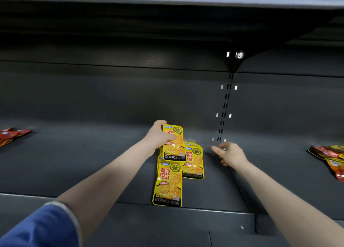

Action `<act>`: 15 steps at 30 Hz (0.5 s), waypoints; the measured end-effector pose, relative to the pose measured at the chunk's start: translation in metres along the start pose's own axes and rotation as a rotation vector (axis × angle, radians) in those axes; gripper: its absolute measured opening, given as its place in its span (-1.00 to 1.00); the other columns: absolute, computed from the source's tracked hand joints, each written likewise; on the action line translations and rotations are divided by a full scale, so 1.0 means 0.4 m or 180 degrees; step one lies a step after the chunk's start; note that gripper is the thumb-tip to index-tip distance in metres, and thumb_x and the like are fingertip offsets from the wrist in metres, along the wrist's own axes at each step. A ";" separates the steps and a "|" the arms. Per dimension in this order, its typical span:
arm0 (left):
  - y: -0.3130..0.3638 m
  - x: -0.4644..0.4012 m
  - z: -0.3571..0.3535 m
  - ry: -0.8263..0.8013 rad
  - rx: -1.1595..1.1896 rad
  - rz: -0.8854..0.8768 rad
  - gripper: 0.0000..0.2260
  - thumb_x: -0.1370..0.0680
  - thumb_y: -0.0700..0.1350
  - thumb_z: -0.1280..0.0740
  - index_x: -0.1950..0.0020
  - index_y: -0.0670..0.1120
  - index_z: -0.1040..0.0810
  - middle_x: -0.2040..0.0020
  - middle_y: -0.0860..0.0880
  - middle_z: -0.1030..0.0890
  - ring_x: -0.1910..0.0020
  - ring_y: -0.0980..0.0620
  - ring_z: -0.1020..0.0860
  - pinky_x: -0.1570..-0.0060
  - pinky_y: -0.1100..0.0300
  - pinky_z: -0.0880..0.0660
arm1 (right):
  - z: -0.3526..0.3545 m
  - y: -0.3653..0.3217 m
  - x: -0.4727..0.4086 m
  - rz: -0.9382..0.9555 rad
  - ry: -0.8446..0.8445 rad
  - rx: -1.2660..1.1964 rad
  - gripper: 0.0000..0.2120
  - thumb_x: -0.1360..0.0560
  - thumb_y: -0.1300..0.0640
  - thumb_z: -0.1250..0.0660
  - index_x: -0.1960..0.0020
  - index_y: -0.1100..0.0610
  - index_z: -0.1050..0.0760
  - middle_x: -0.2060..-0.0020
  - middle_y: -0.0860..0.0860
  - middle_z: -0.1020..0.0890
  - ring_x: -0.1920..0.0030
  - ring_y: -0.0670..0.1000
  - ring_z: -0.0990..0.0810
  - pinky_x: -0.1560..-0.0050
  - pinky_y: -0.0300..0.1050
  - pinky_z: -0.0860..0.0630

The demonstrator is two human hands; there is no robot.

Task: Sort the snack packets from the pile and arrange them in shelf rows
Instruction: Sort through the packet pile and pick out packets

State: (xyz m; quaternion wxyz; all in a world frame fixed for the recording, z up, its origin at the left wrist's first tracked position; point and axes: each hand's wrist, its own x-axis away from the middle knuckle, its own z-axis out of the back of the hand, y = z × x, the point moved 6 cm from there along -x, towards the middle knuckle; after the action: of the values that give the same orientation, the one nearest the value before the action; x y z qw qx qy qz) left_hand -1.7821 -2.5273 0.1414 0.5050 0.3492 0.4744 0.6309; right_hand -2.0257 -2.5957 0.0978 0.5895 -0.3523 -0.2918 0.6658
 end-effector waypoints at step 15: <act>-0.002 0.042 -0.165 -0.0360 -0.1515 -0.0191 -0.43 -0.28 -0.06 -0.51 -0.21 0.01 -0.35 -0.09 -0.08 -0.60 -0.10 -0.11 -0.57 -0.08 0.01 -0.52 | 0.170 0.126 0.014 -0.0022 0.0190 0.0793 -0.64 -0.52 -0.05 -0.32 -0.18 0.18 -0.50 -0.12 0.10 -0.60 -0.07 0.16 -0.56 -0.06 -0.11 -0.43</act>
State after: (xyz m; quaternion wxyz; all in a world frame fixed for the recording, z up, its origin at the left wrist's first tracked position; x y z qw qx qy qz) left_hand -1.8465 -2.5271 0.1198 0.6173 0.2409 0.2936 0.6890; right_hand -2.1107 -2.5952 0.0961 0.6394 -0.2949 -0.1904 0.6841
